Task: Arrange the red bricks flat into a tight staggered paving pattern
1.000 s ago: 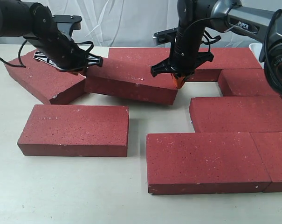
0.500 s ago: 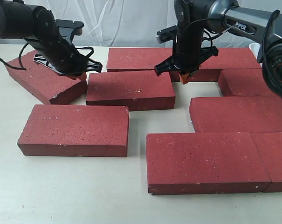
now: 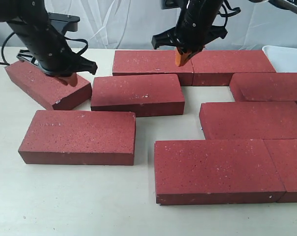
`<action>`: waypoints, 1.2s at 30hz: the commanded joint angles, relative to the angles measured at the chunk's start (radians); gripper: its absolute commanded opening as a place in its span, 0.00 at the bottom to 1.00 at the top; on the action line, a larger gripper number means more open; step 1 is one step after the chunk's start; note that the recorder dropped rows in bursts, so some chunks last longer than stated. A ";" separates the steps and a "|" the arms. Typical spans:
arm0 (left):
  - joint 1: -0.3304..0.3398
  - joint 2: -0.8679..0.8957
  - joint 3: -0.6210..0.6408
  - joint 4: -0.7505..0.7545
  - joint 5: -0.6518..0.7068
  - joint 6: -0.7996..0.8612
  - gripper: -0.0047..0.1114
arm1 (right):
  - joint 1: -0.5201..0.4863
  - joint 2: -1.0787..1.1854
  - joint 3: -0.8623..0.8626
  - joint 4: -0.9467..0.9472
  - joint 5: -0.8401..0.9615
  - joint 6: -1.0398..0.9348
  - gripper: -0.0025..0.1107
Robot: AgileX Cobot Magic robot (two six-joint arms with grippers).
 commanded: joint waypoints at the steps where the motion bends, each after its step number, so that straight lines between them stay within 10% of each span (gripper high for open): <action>1: -0.002 -0.063 -0.005 -0.054 0.062 -0.007 0.04 | -0.002 -0.028 -0.001 0.108 0.005 -0.043 0.02; 36: -0.002 0.166 -0.001 -0.178 -0.183 -0.007 0.04 | 0.000 -0.002 0.267 0.229 -0.277 -0.112 0.02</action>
